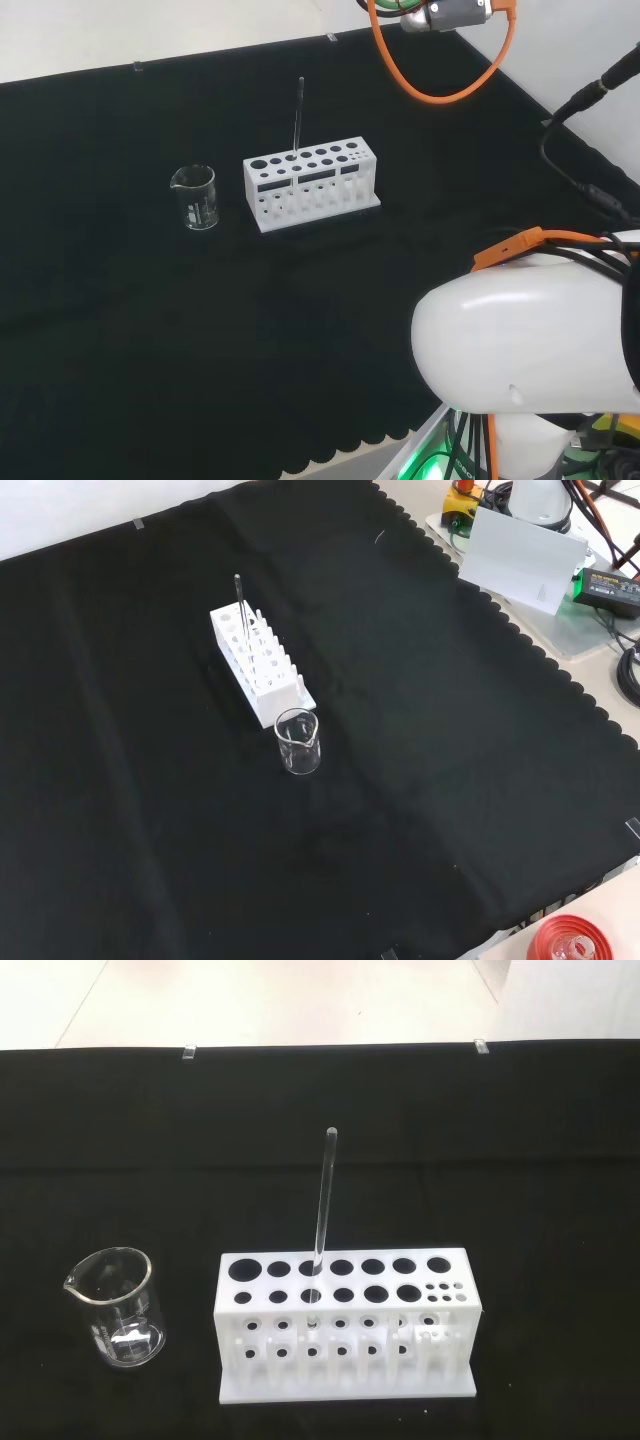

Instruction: Take the glass rod from the white test tube rack.

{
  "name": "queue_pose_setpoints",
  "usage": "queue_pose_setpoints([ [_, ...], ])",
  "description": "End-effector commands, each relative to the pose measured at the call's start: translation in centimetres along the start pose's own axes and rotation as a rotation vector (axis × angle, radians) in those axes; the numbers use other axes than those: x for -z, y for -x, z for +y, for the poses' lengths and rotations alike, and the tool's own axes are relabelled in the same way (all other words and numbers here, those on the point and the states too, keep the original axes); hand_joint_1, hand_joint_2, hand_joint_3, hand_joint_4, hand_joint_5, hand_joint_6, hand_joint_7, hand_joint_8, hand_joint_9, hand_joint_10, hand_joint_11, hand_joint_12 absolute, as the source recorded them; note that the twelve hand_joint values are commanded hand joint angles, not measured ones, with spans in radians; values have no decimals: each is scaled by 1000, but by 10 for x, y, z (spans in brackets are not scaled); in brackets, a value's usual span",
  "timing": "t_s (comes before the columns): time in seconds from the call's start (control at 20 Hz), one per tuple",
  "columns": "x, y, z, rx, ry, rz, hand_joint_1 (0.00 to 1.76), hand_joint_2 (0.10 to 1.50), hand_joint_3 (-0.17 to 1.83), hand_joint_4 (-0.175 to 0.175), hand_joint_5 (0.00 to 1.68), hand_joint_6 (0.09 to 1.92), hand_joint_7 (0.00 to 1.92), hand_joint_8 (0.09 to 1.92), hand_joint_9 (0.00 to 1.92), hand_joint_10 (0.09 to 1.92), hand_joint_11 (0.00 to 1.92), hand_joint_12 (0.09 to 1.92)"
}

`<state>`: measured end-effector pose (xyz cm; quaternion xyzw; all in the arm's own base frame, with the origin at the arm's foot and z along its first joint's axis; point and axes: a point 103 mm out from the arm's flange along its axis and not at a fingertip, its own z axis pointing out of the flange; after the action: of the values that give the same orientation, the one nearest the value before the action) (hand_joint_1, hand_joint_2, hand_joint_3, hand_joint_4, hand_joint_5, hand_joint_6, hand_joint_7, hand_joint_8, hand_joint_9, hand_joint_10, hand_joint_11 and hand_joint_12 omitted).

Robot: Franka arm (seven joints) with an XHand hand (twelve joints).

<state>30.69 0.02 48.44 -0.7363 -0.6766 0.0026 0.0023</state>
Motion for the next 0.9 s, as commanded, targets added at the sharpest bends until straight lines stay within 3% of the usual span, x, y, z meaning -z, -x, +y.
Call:
queue_pose_setpoints([
  [0.05, 47, 25, -66, -69, -11, -34, 752, 1100, -125, -92, 311, 90, 388, 87, 568, 87, 204, 1284],
  [0.15, 52, 30, -74, -80, -12, -61, 612, 1117, -116, -78, 162, 87, 221, 87, 369, 87, 46, 1349],
  [0.25, 52, 31, -75, -84, -15, -62, 578, 1122, -114, -75, 128, 87, 182, 87, 322, 87, 9, 1366],
  [0.65, 48, 32, -76, -88, -16, -41, 567, 1127, -114, -76, 123, 87, 176, 87, 309, 87, 0, 1372],
  [0.9, 45, 36, -78, -88, -5, -63, 566, 1131, -116, -78, 137, 87, 203, 87, 332, 87, 0, 1381],
])
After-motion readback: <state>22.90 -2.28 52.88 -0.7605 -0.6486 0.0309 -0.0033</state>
